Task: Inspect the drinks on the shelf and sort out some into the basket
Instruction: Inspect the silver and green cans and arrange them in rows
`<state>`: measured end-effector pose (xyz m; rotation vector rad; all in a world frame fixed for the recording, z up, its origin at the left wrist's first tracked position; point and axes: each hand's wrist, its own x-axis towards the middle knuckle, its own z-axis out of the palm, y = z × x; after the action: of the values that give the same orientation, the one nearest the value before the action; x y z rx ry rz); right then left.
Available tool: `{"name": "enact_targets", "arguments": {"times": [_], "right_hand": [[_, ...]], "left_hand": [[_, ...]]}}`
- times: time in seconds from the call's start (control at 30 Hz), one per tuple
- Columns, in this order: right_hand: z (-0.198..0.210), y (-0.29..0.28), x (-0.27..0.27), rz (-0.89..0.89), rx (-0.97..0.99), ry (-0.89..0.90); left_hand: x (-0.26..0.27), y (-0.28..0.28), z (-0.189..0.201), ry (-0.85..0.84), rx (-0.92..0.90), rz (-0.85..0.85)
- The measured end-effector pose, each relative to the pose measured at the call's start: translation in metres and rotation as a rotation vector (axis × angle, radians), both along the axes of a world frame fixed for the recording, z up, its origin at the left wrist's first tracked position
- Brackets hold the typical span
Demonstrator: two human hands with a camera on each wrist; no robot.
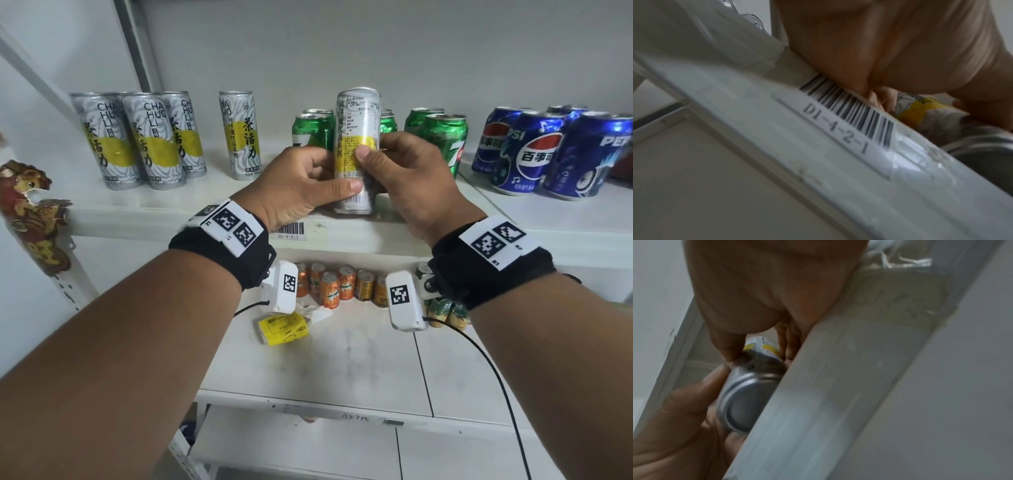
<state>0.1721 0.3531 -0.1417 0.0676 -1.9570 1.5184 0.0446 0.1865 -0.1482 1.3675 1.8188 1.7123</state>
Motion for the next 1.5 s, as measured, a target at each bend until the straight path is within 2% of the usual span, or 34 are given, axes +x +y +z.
{"name": "enact_targets", "arguments": {"times": [0.1,0.27,0.53,0.63,0.8,0.9,0.97,1.13,1.23,1.33,1.5], "right_hand": [[0.001,-0.001,0.002,0.009,0.027,-0.004],[0.001,-0.004,0.004,-0.01,0.08,-0.011],[0.001,-0.008,0.008,-0.083,0.206,0.041],[0.003,-0.007,0.007,-0.032,0.184,0.031],[-0.001,-0.001,-0.001,0.077,0.031,0.06],[-0.002,0.001,-0.004,0.063,-0.045,0.05],[-0.001,0.002,-0.004,0.063,-0.047,0.053],[0.002,-0.003,0.002,0.073,0.119,-0.032],[0.002,-0.004,0.002,0.118,0.085,-0.041],[0.001,-0.004,-0.001,0.069,0.096,-0.016],[0.0,0.0,-0.007,0.049,-0.032,-0.023]], "left_hand": [[-0.002,-0.001,-0.002,0.045,0.007,0.022],[-0.005,-0.002,-0.005,0.226,-0.015,0.113],[0.002,-0.002,-0.005,0.307,0.056,0.178],[0.002,-0.001,-0.002,0.356,0.014,0.234],[0.0,0.001,-0.001,0.293,-0.051,0.182],[0.0,0.001,0.0,0.259,-0.069,0.142],[0.001,0.001,0.0,0.253,-0.057,0.144],[0.003,-0.001,-0.001,0.238,-0.019,0.154],[0.006,0.0,0.0,0.21,-0.018,0.162],[0.006,0.001,0.001,0.216,-0.052,0.175],[0.006,0.002,0.001,0.186,-0.062,0.165]]}}
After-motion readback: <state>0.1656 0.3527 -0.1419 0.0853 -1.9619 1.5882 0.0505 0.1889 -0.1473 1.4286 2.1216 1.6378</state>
